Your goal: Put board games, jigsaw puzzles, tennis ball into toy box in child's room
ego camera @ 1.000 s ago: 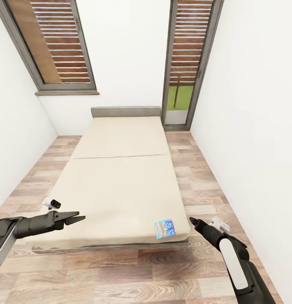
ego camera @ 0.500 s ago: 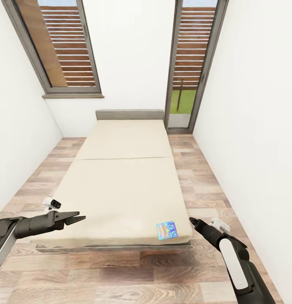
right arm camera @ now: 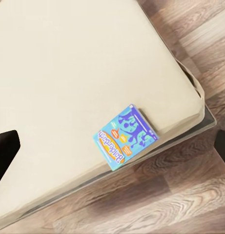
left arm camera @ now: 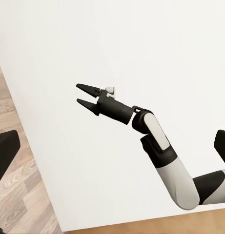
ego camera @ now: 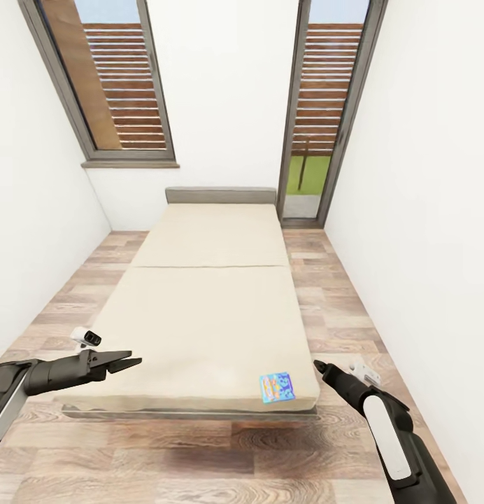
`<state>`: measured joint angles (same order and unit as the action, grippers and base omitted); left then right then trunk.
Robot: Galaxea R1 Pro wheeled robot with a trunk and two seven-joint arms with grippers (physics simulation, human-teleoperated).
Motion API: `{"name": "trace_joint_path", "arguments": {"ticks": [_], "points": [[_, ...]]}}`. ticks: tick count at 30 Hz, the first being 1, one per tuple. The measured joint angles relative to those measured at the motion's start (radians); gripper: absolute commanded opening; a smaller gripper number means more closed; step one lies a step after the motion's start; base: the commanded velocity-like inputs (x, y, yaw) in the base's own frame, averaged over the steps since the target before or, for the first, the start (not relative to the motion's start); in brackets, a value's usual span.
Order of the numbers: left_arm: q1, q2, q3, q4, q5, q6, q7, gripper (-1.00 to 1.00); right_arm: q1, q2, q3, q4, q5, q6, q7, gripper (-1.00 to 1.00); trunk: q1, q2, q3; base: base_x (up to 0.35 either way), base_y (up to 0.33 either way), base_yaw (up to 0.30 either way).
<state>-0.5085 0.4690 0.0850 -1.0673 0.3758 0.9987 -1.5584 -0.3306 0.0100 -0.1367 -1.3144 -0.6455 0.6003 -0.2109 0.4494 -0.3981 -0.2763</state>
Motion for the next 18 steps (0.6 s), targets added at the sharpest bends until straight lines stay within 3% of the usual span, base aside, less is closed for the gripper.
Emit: {"name": "trace_joint_path", "arguments": {"ticks": [18], "points": [[0.0,-0.002,0.0,0.0,0.0,0.0,0.003,1.0,0.0,0.0,0.0,0.0,0.0,0.0,0.0,1.0,0.0,0.0,0.029,0.0,-0.002,0.052]]}}
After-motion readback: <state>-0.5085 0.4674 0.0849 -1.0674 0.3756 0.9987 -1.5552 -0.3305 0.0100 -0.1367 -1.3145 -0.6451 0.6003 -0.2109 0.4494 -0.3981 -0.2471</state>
